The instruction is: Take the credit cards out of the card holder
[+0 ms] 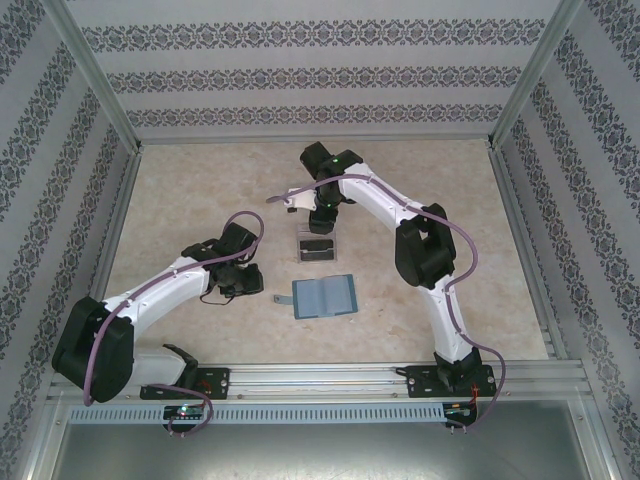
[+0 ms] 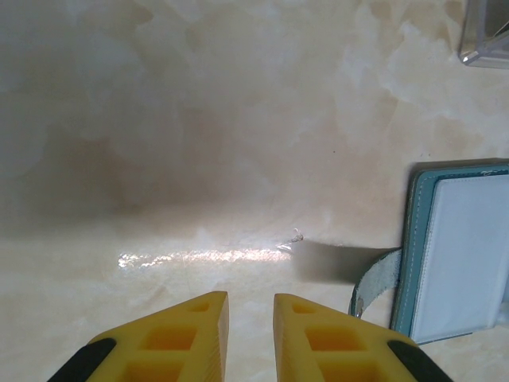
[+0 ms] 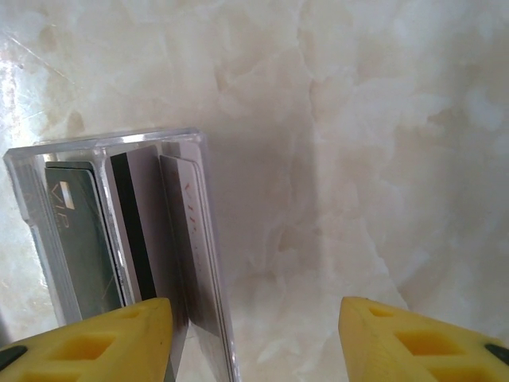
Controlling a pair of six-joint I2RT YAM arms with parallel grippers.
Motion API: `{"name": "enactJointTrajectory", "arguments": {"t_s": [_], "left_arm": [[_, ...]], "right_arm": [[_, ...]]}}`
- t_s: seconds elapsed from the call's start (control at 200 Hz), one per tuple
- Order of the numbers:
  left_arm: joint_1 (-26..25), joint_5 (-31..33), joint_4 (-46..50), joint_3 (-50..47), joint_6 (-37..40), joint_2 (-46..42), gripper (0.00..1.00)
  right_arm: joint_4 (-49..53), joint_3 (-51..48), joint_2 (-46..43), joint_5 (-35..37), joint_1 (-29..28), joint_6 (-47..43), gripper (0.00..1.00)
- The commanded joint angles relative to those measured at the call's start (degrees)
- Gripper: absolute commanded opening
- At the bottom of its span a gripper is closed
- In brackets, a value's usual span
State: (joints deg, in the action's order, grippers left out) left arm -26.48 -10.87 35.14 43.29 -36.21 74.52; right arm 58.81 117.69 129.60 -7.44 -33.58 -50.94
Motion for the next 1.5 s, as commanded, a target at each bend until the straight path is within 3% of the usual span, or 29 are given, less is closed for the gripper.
{"name": "enactJointTrajectory", "arguments": {"t_s": [0.0,0.38,0.515,0.854,1.004,1.199,1.234,1.274,1.304,1.334,1.499], "left_arm": [[1.0,0.1,-0.2,1.1,1.0,-0.7,0.21],[1.0,-0.7,-0.7,2.5,1.2,1.1,0.21],[1.1,-0.8,-0.8,2.6,1.2,1.1,0.21],[1.2,0.3,-1.5,1.6,1.0,1.1,0.23],[1.1,2.7,-1.9,1.9,1.5,1.9,0.48],[1.6,6.9,-2.6,3.9,3.6,3.4,0.68],[1.7,8.2,-2.3,4.4,4.0,3.8,0.73],[1.9,9.7,-2.0,5.1,4.6,4.2,0.79],[2.1,10.6,-1.7,5.8,5.1,4.6,0.90],[2.3,11.3,-1.7,6.2,5.9,4.9,0.99],[3.4,18.2,-1.1,8.5,9.1,5.8,1.00]], "right_arm": [[-0.1,0.7,-1.0,1.0,0.1,1.1,0.58],[-2.4,-5.1,-6.7,0.1,-0.7,1.4,0.58],[-0.3,-5.4,-6.4,-3.5,-0.9,0.8,0.58],[-3.9,-6.7,-4.6,-0.7,-0.7,4.3,0.58],[-10.3,-13.4,-9.5,1.3,-0.3,7.5,0.59],[-18.1,-23.7,-17.4,4.1,0.5,12.8,0.63],[-19.9,-26.6,-19.6,5.1,0.7,13.7,0.74],[-21.6,-29.0,-21.2,5.9,0.9,14.5,0.80],[-22.9,-31.1,-22.6,6.5,1.1,15.2,0.95],[-24.1,-32.9,-23.9,7.1,1.4,15.9,0.98],[-31.2,-43.6,-30.9,10.6,3.4,19.8,0.98]]}}
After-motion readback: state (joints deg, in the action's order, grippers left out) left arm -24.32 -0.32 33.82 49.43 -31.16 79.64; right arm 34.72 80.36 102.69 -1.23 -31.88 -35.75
